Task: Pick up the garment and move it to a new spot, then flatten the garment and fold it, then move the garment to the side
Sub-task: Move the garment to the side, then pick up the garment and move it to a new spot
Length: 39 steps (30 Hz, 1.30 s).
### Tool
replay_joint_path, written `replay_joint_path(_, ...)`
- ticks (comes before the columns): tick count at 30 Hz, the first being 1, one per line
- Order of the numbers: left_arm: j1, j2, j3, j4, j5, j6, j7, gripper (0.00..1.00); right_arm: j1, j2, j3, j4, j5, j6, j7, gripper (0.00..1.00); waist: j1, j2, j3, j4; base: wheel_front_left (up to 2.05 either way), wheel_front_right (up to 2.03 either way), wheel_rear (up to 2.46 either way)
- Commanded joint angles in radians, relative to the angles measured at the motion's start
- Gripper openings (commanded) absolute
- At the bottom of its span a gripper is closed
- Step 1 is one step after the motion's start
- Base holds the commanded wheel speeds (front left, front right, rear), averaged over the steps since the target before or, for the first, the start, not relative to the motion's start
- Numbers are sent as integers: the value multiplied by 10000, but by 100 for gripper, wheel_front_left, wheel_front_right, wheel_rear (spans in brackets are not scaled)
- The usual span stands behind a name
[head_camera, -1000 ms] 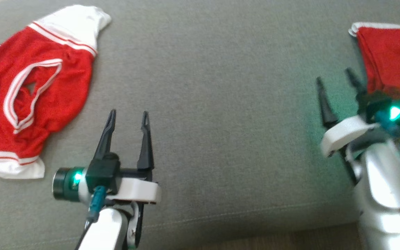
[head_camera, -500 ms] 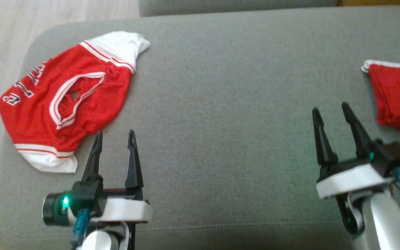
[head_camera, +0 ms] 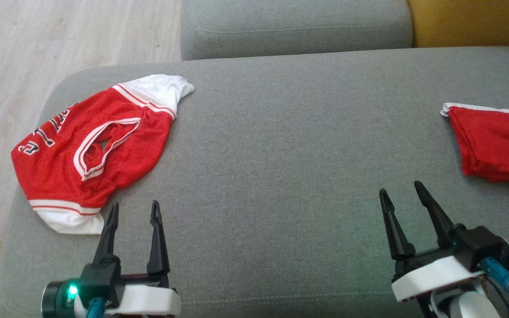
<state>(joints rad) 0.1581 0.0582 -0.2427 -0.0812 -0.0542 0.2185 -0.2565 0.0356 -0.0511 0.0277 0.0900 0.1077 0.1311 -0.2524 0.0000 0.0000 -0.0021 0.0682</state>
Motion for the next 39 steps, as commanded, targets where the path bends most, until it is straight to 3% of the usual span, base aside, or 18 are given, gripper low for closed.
replay_joint_path(1,-345,-3,392,-296,77,-71,-53,100,-214,7,254,-373,-50,-4,-92,100,0,0,-28,-23,0,0,0)
replay_joint_path(26,-245,-73,662,403,-4,-229,-53,100,-79,8,140,-207,580,-4,-93,100,0,0,-37,-123,0,0,0)
replay_joint_path(32,-247,-76,650,368,3,-154,-53,100,-75,8,177,-288,641,-4,-93,100,0,0,-53,313,0,0,0)
replay_joint_path(39,-145,-78,621,335,28,-14,-53,100,160,8,284,-367,720,-4,-93,100,0,0,-139,1338,0,0,0)
